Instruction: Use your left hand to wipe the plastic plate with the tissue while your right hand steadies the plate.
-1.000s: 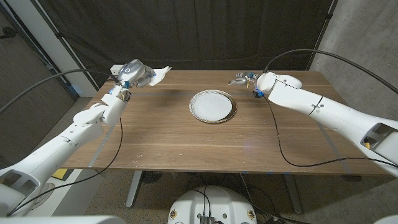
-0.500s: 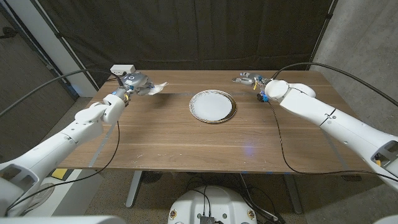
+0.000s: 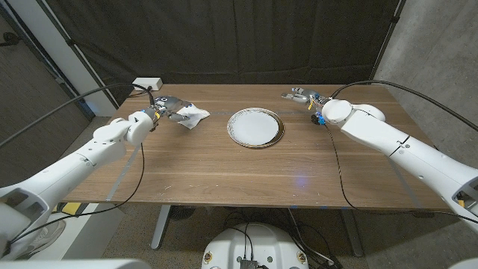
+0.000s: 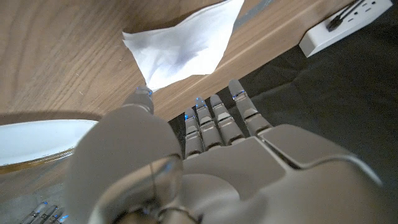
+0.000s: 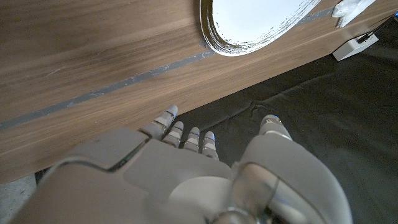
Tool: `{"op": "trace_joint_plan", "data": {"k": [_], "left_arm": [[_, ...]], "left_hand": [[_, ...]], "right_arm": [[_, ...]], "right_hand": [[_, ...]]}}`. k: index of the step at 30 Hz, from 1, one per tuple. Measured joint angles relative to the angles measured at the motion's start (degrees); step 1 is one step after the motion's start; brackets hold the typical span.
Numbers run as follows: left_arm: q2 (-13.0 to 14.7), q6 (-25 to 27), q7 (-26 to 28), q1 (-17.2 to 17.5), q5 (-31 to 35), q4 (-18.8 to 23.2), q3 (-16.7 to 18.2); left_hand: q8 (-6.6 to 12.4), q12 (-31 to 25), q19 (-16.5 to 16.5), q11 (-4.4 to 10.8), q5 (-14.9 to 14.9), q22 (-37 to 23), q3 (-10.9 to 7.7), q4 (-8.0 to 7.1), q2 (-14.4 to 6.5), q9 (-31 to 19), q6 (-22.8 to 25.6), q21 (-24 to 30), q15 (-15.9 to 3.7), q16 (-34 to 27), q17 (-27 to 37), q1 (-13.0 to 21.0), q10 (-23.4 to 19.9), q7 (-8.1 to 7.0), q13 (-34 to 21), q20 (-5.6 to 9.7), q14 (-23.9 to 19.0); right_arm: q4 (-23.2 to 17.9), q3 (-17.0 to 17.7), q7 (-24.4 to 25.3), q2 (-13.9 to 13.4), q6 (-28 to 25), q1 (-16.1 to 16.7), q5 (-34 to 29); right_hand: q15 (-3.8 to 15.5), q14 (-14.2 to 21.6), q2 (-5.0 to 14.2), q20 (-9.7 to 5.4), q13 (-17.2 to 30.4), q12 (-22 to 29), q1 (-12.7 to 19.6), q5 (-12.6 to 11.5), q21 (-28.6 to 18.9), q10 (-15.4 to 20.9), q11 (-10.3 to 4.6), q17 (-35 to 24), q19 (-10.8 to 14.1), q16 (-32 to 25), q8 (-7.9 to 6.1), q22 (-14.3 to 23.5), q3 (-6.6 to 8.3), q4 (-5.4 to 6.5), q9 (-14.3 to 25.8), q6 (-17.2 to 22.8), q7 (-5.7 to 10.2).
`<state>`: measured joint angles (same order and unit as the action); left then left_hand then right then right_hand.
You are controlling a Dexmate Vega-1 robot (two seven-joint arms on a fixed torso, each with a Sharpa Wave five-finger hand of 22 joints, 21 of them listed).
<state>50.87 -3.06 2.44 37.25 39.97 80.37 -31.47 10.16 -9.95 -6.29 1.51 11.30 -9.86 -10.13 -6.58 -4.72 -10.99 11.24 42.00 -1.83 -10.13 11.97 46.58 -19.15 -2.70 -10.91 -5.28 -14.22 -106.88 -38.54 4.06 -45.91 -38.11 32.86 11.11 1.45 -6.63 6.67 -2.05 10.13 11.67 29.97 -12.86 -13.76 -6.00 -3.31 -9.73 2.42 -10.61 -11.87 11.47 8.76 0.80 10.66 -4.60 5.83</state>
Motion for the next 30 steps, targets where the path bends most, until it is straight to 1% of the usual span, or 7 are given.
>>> {"op": "trace_joint_plan", "data": {"k": [5,10,13,16,22,27,30], "left_arm": [[-2.04,-2.98,-2.9,0.77,-7.68,-2.21,4.3],[-4.91,-6.36,-5.8,2.39,-15.85,-4.44,9.08],[-7.14,-7.84,-8.75,3.54,-22.02,-5.62,12.26],[-8.36,-8.42,-11.35,4.2,-27.9,-5.95,13.93],[-10.14,-9.36,-16.59,4.89,-39.01,-6.57,16.06],[-11.75,-10.0,-20.0,5.53,-49.86,-6.89,17.57],[-12.94,-10.41,-21.38,6.09,-55.73,-6.89,18.43]], "left_hand": [[-0.22,0.0,7.76,-0.99,0.43,-0.16,2.33,-1.94,-1.5,0.34,-11.41,-5.88,1.79,0.0,-0.99,-6.45,13.09,-2.8,0.27,1.04,11.52],[-0.33,0.0,15.11,0.24,0.43,-0.16,4.73,-1.99,-1.48,0.61,-19.26,-11.0,1.28,0.0,-1.32,-10.94,22.86,-6.6,0.53,3.14,19.82],[-0.44,0.17,16.18,1.34,0.43,-0.2,5.99,-2.14,-1.55,0.6,-21.23,-13.31,1.01,0.0,-1.32,-13.45,27.99,-7.93,0.68,4.06,23.48],[-0.43,0.22,16.03,2.51,0.43,-0.43,7.46,-2.35,-1.06,0.6,-21.13,-15.32,0.81,0.0,-1.32,-15.89,29.13,-8.81,0.8,4.38,23.87],[-0.43,-0.03,16.26,3.14,0.92,-0.7,10.38,-2.92,0.09,0.6,-21.37,-17.64,0.26,-0.01,-1.32,-20.79,28.96,-9.19,0.79,4.8,24.13],[0.28,-0.68,16.14,3.46,1.46,-0.7,11.49,-2.75,0.43,0.6,-21.37,-17.74,0.18,-0.13,-1.58,-22.28,28.82,-9.19,0.79,5.5,24.05],[0.48,-1.25,16.16,3.79,2.06,-0.7,12.18,-2.52,0.99,0.75,-21.37,-17.74,0.18,-0.3,-1.58,-22.86,29.08,-9.18,0.79,5.51,24.05]], "right_arm": [[0.55,0.26,0.15,0.0,0.89,0.14,0.81],[1.24,0.3,0.03,0.07,1.54,0.13,1.07],[1.86,0.32,-0.21,0.22,2.15,0.03,1.26],[2.42,0.36,-0.38,0.38,2.69,-0.03,1.41],[3.44,0.38,-0.65,0.77,2.91,-0.29,1.44],[5.53,1.81,-0.8,1.29,5.59,0.93,2.32],[7.86,3.17,-0.82,2.07,10.34,2.24,3.56]], "right_hand": [[0.0,0.0,-0.3,0.0,0.0,0.0,-0.3,0.0,0.0,0.0,0.0,0.0,0.0,0.0,0.0,0.0,0.0,0.0,0.0,0.11,-0.11],[-0.22,-0.22,-0.53,0.0,0.0,0.0,-0.53,0.0,0.0,0.0,0.0,0.0,0.0,0.0,0.0,0.0,-0.39,0.07,0.0,0.2,-0.2],[-0.22,-0.22,-0.69,0.0,0.0,0.0,-0.88,0.0,0.0,0.03,0.04,0.0,0.0,0.0,0.03,0.01,-0.58,0.26,0.0,0.21,-0.22],[-0.22,-0.22,-0.84,0.0,0.0,0.0,-1.32,0.0,0.0,0.41,0.42,0.0,0.0,0.26,0.23,0.0,-1.03,0.38,0.0,0.41,-0.41],[-0.54,-0.54,-1.3,0.0,0.0,0.0,-2.22,0.0,0.0,0.27,1.16,0.0,0.0,0.26,0.23,0.01,-1.65,0.7,0.0,0.41,-0.41],[-1.37,0.5,-1.75,0.0,0.0,0.23,-5.72,0.44,0.0,2.46,1.9,-0.29,0.0,0.27,0.0,0.01,-3.25,2.3,0.0,2.82,-0.74],[-1.24,1.77,-1.25,-0.11,0.0,0.75,-7.55,0.44,-0.18,4.43,2.16,-0.22,0.99,0.0,-0.48,0.01,-4.05,3.1,-0.19,5.53,-0.69]]}}
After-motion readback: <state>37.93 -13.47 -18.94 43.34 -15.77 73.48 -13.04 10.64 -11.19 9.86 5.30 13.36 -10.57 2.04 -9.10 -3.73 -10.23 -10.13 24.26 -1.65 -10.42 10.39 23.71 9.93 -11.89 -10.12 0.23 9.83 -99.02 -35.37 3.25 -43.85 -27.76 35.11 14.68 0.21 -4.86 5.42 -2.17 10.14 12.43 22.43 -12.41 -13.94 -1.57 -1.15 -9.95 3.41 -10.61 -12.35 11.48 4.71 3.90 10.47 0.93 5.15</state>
